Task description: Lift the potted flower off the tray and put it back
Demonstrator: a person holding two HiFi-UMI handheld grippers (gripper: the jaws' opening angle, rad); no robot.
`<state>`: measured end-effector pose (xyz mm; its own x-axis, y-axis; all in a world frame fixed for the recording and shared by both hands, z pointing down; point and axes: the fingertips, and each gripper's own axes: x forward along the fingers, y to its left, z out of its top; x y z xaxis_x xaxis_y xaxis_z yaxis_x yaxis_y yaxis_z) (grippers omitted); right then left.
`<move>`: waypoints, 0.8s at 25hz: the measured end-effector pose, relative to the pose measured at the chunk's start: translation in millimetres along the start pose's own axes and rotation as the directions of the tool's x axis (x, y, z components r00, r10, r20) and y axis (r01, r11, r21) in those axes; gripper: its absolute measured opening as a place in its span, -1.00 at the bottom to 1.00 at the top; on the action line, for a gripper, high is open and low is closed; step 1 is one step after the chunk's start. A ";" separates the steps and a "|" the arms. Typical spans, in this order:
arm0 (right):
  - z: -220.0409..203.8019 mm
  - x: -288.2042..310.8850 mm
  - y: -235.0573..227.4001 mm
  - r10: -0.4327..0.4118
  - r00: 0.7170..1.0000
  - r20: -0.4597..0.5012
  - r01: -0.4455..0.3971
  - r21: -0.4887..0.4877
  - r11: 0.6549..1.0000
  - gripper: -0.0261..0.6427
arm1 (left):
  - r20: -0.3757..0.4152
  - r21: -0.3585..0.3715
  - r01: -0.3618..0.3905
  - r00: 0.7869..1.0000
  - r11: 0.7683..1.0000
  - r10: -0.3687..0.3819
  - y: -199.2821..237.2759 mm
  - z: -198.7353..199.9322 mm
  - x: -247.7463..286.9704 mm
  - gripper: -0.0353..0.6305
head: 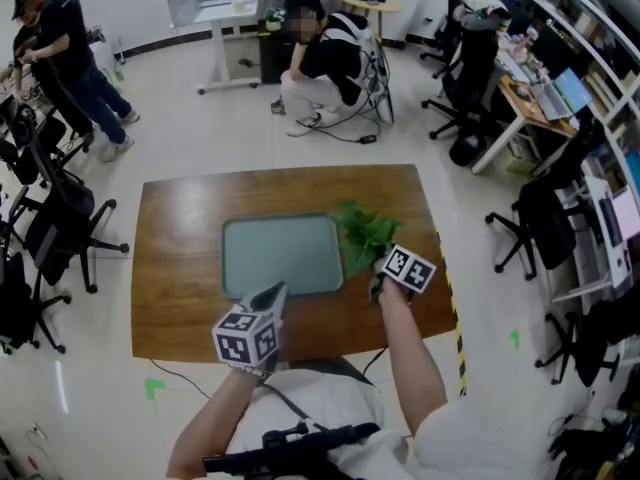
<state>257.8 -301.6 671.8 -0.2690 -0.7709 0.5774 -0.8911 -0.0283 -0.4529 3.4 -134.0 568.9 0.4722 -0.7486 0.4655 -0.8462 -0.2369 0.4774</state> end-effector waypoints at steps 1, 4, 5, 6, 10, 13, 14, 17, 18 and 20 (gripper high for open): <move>3.4 -3.2 9.7 0.015 1.000 0.005 -0.015 -0.007 1.000 -0.78 | 0.005 -0.004 -0.006 1.000 1.000 0.006 2.2 1.6 -4.0 -0.91; 6.0 -9.2 49.0 0.077 0.997 0.005 -0.077 -0.033 0.997 -0.78 | 0.023 -0.010 -0.030 0.999 0.999 0.030 10.4 7.3 -17.3 -0.91; 3.0 -9.1 64.9 0.100 0.995 -0.001 -0.099 -0.047 0.994 -0.78 | 0.028 -0.013 -0.039 0.999 0.999 0.040 14.6 8.4 -22.1 -0.91; -1.8 -7.6 81.2 0.122 0.992 -0.011 -0.123 -0.061 0.991 -0.78 | 0.033 -0.018 -0.048 0.998 0.999 0.049 19.3 9.1 -26.7 -0.91; -29.6 4.2 137.3 0.196 0.978 -0.074 -0.203 -0.094 0.975 -0.78 | 0.052 -0.034 -0.081 0.995 0.996 0.083 33.6 10.6 -43.6 -0.91; -52.7 12.6 167.2 0.228 0.966 -0.123 -0.242 -0.109 0.964 -0.78 | 0.072 -0.045 -0.108 0.991 0.993 0.111 42.4 13.3 -58.8 -0.91; -61.2 16.1 176.5 0.235 0.962 -0.138 -0.251 -0.116 0.961 -0.78 | 0.079 -0.049 -0.119 0.989 0.992 0.122 47.7 13.9 -64.9 -0.91; -87.4 28.7 198.1 0.242 0.953 -0.182 -0.269 -0.141 0.953 -0.78 | 0.098 -0.075 -0.154 0.982 0.985 0.161 66.7 13.1 -84.6 -0.91; -94.3 32.8 202.7 0.242 0.951 -0.194 -0.272 -0.148 0.951 -0.78 | 0.104 -0.087 -0.165 0.979 0.982 0.173 72.3 12.2 -90.5 -0.91; -105.1 39.8 208.6 0.240 0.948 -0.209 -0.275 -0.157 0.948 -0.78 | 0.114 -0.109 -0.182 0.974 0.977 0.194 81.8 9.7 -100.3 -0.91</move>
<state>22.8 -271.3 671.7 -0.5456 -0.6045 0.5804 -0.8286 0.2854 -0.4816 -115.6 -84.3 554.0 0.2675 -0.8459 0.4613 -0.8859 -0.0276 0.4631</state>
